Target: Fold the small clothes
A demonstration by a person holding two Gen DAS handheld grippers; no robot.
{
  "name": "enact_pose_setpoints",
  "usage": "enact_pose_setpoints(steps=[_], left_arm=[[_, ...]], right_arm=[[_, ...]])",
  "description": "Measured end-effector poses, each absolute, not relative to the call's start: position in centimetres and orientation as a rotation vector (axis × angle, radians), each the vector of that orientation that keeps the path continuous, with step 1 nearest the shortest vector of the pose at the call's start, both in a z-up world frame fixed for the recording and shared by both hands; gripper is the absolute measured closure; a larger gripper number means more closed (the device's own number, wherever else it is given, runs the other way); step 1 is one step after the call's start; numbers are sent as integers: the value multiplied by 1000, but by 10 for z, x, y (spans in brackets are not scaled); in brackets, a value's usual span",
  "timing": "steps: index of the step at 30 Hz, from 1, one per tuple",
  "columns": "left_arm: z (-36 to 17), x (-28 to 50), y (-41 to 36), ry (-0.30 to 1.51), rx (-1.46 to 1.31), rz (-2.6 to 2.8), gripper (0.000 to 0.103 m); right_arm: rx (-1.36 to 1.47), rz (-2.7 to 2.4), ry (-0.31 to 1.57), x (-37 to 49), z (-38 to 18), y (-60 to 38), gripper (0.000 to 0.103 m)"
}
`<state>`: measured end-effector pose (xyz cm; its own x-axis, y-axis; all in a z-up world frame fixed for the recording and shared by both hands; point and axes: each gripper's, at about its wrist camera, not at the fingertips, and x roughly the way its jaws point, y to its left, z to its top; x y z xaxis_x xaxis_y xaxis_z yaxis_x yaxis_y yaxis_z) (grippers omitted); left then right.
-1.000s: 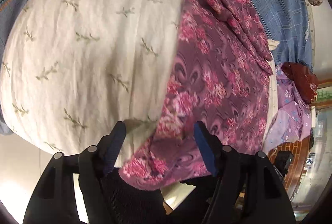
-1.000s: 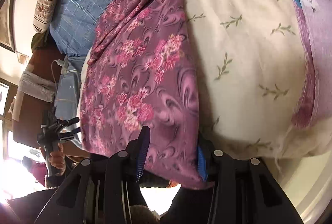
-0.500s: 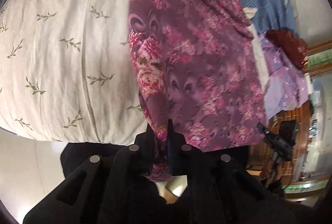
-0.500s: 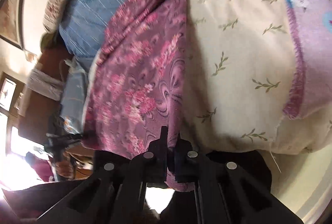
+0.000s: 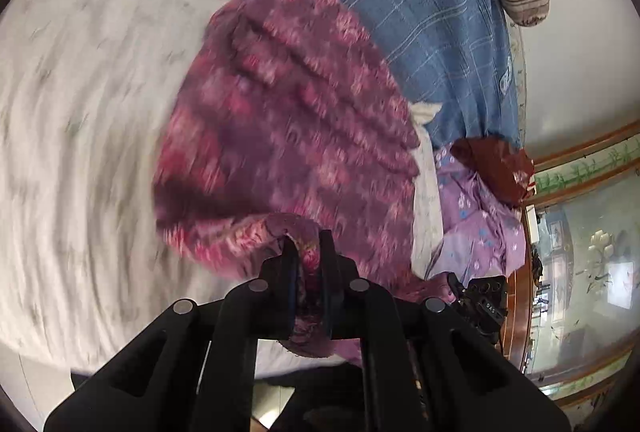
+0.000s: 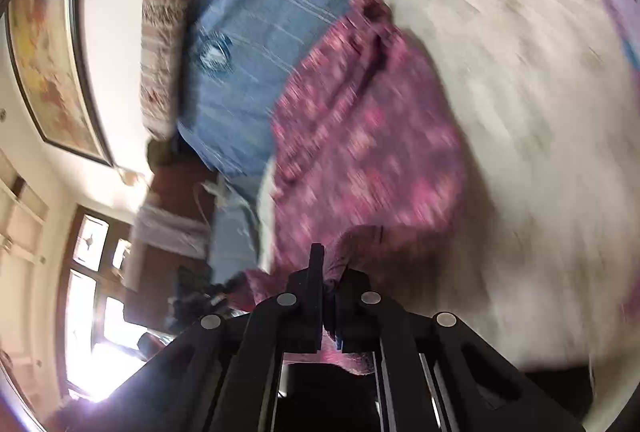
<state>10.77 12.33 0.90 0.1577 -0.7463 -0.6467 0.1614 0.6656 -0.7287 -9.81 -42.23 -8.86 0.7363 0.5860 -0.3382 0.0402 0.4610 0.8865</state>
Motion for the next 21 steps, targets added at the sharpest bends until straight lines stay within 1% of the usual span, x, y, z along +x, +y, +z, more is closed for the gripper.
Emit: enact_pose_setpoints(steps=[4, 6, 8, 9, 10, 11, 12, 13, 14, 15, 16, 17, 19, 21], left_arm=[[41, 200, 86, 1191, -546, -656, 96], [62, 258, 69, 1134, -516, -556, 93], [62, 305, 58, 1216, -509, -456, 91], [58, 321, 60, 1266, -528, -403, 89], [57, 324, 67, 1265, -543, -378, 87], [58, 321, 74, 1228, -539, -379, 85], [58, 316, 81, 1193, -515, -383, 75], [57, 310, 90, 1167, -497, -384, 57], [52, 300, 104, 1145, -513, -380, 51], [46, 294, 115, 1143, -540, -382, 49], [39, 287, 125, 1153, -582, -396, 49], [27, 274, 133, 1173, -638, -429, 49], [10, 253, 137, 1207, -660, -463, 49], [-11, 227, 133, 1248, -670, -487, 47]], right_arm=[[1114, 380, 605, -31, -60, -451, 100], [1113, 357, 549, 23, -34, -472, 100], [1035, 214, 552, 77, -9, -495, 92], [977, 72, 585, 99, -1, -505, 85], [935, -23, 613, 109, 3, -510, 80], [893, -87, 636, 116, 6, -514, 80], [876, -75, 634, 113, 6, -514, 80], [866, -48, 625, 108, 5, -512, 79], [846, -30, 621, 98, 3, -508, 74], [822, -25, 622, 85, -2, -503, 70], [807, -22, 629, 75, -9, -500, 62], [797, -19, 652, 60, -20, -496, 61], [809, 4, 685, 45, -38, -489, 61], [851, 26, 691, 32, -54, -481, 61]])
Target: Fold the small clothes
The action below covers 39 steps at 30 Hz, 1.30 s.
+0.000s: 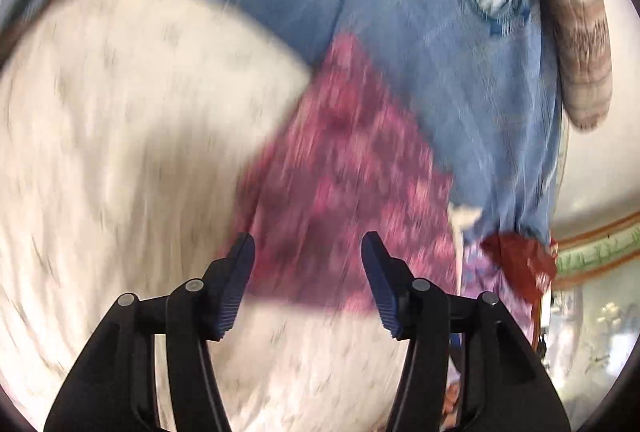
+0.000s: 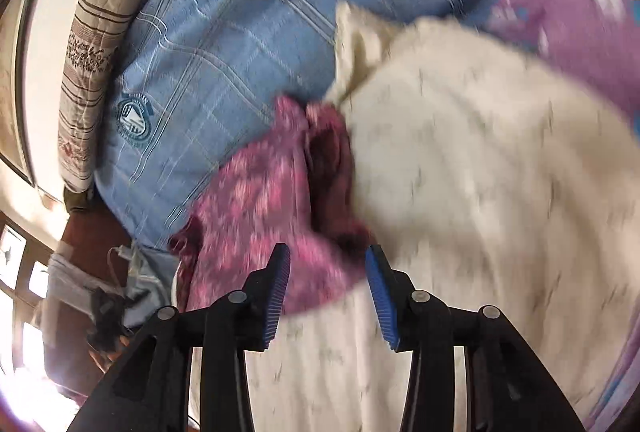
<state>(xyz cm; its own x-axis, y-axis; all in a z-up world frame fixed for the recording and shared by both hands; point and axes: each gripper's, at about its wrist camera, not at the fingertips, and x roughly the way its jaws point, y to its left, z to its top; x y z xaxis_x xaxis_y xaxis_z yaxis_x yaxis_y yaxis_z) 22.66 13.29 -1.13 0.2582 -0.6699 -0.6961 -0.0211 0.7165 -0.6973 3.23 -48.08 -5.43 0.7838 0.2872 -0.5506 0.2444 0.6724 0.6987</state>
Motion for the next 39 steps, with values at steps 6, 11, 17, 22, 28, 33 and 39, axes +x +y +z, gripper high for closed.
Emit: enact_pose_setpoints(steps=[6, 11, 17, 22, 28, 33, 39], left_arm=[[-53, 206, 116, 1339, -744, -509, 47], [-52, 240, 102, 1297, -828, -440, 47], [-22, 252, 89, 1190, -778, -346, 87], [6, 202, 108, 1114, -693, -341, 92], [4, 126, 137, 1217, -727, -364, 93], [-18, 71, 148, 1297, -635, -403, 92], [-38, 65, 160, 1379, -590, -436, 88]], right_arm=[[944, 35, 716, 40, -90, -470, 43], [974, 3, 649, 70, -100, -463, 42], [1005, 15, 609, 87, -94, -459, 94], [973, 145, 532, 39, -55, -449, 94], [1003, 233, 521, -34, -41, -431, 94], [1088, 201, 574, -125, -83, -433, 94], [1089, 25, 804, -151, -148, -430, 84]])
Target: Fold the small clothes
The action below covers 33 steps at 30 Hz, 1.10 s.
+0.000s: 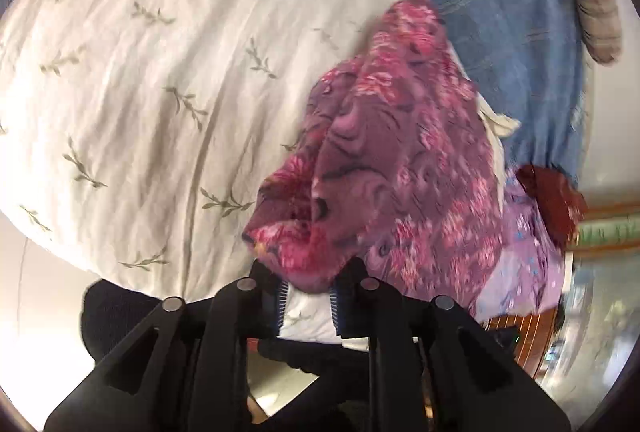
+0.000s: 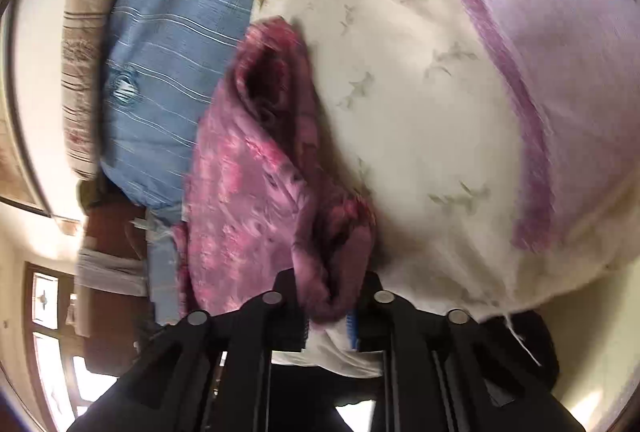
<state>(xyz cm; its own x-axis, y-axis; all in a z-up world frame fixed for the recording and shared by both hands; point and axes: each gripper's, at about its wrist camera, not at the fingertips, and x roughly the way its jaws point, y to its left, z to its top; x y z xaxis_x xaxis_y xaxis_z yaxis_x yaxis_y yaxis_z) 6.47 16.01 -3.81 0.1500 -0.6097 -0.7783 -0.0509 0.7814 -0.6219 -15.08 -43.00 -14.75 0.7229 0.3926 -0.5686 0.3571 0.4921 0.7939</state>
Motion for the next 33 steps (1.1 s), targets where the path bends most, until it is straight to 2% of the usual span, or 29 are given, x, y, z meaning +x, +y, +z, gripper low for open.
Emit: enact_pose_setpoints(steps=[2, 3, 6, 8, 9, 10, 12, 20, 24, 28, 29, 30, 31, 32, 33], left_arm=[[-18, 54, 172, 1314, -504, -503, 79], [-7, 50, 178, 1275, -448, -509, 72], [27, 47, 196, 1130, -349, -451, 61], [40, 62, 196, 1098, -358, -456, 56], [48, 71, 192, 1077, -369, -465, 52], [51, 80, 190, 1066, -370, -477, 45], [60, 103, 162, 1047, -341, -502, 37], [30, 165, 72, 1120, -68, -365, 37], [13, 170, 58, 1164, -34, -347, 37], [0, 180, 45, 1133, 131, -218, 37], [-5, 185, 44, 1131, 168, -182, 37], [-11, 192, 45, 1142, 182, -156, 38], [-14, 197, 48, 1156, 162, -154, 55], [-13, 199, 52, 1167, 130, -170, 71], [-11, 202, 55, 1186, 82, -203, 93]], right_arm=[[1053, 20, 786, -157, -132, -434, 81], [1002, -8, 772, -161, -120, -438, 80], [875, -112, 677, -172, -81, -453, 73], [826, -123, 632, -164, -58, -460, 62], [813, -113, 619, -154, -51, -461, 60], [803, -97, 615, -143, -47, -460, 54], [762, -72, 620, -117, -40, -456, 51], [673, -27, 658, -21, -36, -430, 51], [626, -42, 724, 9, -42, -426, 51], [564, -79, 782, 32, -59, -421, 51], [548, -87, 805, 38, -65, -419, 54], [530, -94, 825, 41, -69, -417, 56], [502, -108, 839, 44, -71, -414, 70], [474, -115, 837, 44, -70, -412, 98], [460, -108, 827, 42, -67, -411, 99]])
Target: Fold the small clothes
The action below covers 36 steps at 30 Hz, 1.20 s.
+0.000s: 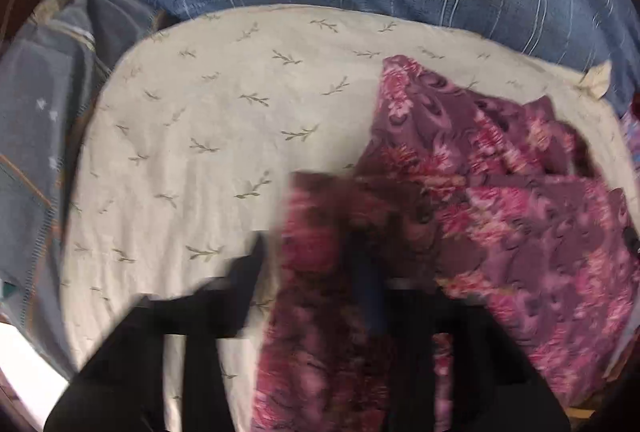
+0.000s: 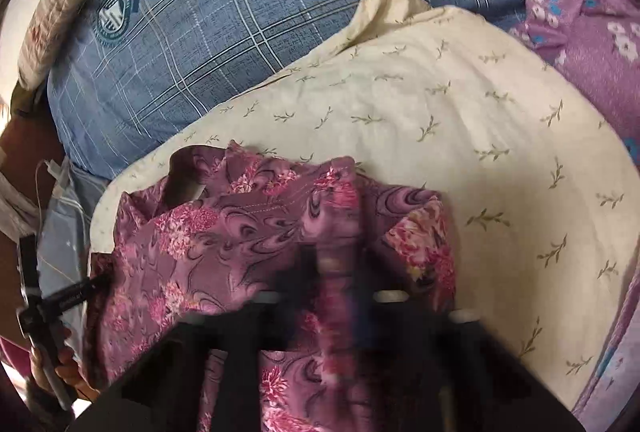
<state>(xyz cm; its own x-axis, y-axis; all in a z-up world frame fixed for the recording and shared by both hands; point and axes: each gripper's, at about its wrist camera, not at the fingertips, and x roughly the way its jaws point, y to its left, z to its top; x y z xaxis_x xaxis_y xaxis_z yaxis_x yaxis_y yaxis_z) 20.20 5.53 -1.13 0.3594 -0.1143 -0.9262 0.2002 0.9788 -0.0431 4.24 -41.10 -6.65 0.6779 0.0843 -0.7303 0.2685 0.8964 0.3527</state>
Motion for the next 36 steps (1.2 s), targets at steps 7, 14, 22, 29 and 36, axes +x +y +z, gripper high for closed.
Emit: enact_pose_setpoints(steps=[7, 14, 22, 29, 36], left_arm=[[56, 199, 74, 1028, -120, -365, 97], [5, 261, 36, 1191, -134, -417, 96], [-3, 278, 80, 1282, -258, -431, 79], [36, 194, 144, 1177, -194, -502, 45], [16, 80, 132, 1076, 52, -436, 42]], right_arm=[[487, -23, 585, -16, -7, -415, 99], [598, -164, 663, -23, -60, -459, 99], [602, -154, 736, -18, -76, -464, 91], [628, -169, 641, -52, -53, -459, 86], [608, -108, 673, -71, -53, -427, 75]])
